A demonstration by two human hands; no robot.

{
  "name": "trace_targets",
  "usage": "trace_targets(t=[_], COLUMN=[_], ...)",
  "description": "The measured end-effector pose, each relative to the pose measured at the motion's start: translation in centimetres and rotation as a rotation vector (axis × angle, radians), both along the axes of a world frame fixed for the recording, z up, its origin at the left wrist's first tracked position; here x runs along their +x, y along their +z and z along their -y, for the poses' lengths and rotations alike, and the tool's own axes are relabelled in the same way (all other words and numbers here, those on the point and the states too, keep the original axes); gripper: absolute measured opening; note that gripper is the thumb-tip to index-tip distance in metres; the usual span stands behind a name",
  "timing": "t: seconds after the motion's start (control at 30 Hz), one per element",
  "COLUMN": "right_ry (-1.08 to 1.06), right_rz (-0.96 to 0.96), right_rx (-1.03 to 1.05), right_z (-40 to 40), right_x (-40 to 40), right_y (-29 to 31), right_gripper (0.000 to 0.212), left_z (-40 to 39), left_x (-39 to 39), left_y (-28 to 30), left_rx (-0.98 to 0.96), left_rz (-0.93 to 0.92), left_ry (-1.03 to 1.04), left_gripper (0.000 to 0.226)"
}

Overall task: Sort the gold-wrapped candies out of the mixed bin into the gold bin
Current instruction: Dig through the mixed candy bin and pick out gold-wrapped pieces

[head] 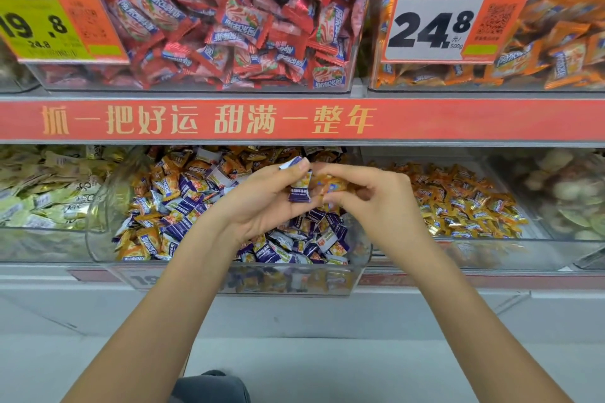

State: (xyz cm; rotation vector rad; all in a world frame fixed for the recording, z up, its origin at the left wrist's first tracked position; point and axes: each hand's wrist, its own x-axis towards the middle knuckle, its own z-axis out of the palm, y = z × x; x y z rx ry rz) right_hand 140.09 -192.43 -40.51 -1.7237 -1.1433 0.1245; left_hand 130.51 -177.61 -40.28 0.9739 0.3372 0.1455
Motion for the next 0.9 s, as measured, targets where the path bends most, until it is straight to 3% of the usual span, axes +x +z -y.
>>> trace_targets(t=[0.07, 0.17, 0.27, 0.33, 0.37, 0.43, 0.5, 0.57, 0.7, 0.8, 0.9], right_ry=[-0.057, -0.237, -0.407, -0.382, -0.382, -0.421, -0.446, -0.433, -0.404, -0.393, -0.362], right_rz=[-0.150, -0.216, -0.091, -0.093, -0.098, -0.069, -0.043, -0.052, -0.094, -0.102, -0.104], right_rx=[0.091, 0.137, -0.173, -0.351, -0.363, -0.323, -0.281, -0.284, -0.305, -0.303, -0.298], right_z=[0.3, 1.7, 3.9, 5.0, 5.3, 5.7, 5.7, 5.6, 5.4, 5.5, 5.7], right_x=[0.3, 2.1, 4.8, 5.9, 6.2, 6.5, 6.6, 6.7, 7.0, 7.0, 6.9], right_y=[0.2, 0.1, -0.6, -1.2, -1.4, -1.3, -1.4, -1.6, -2.1, -2.2, -2.4], right_gripper=[0.032, 0.029, 0.040, 0.051, 0.053, 0.050, 0.045, 0.043, 0.044, 0.046, 0.048], left_z=[-0.4, -1.1, -0.9, 0.4, 1.0, 1.8, 2.1, 1.9, 1.6, 1.5, 1.9], left_x=[0.0, -0.5, -0.2, 0.3, 0.6, 1.3, 2.1, 2.9, 3.9, 3.7, 3.5], left_y=[-0.3, -1.1, -2.2, -2.2, -2.1, -2.3, -3.2, -4.4, -6.0, -5.7, -5.3], left_rx=[0.097, 0.764, 1.463, 1.777, 1.784, 1.529, 1.377, 1.415, 1.596, 1.789, 1.885], left_rz=[-0.088, -0.300, -0.376, -0.265, -0.139, -0.020, -0.141, -0.194, -0.158, -0.274, -0.267], left_ry=[0.096, 0.140, 0.006, -0.002, -0.050, -0.358, -0.729, -0.914, -1.055, -1.040, -0.997], left_gripper=[0.030, 0.015, 0.035, 0.033, 0.026, 0.015, 0.019, 0.025, 0.038, 0.063, 0.065])
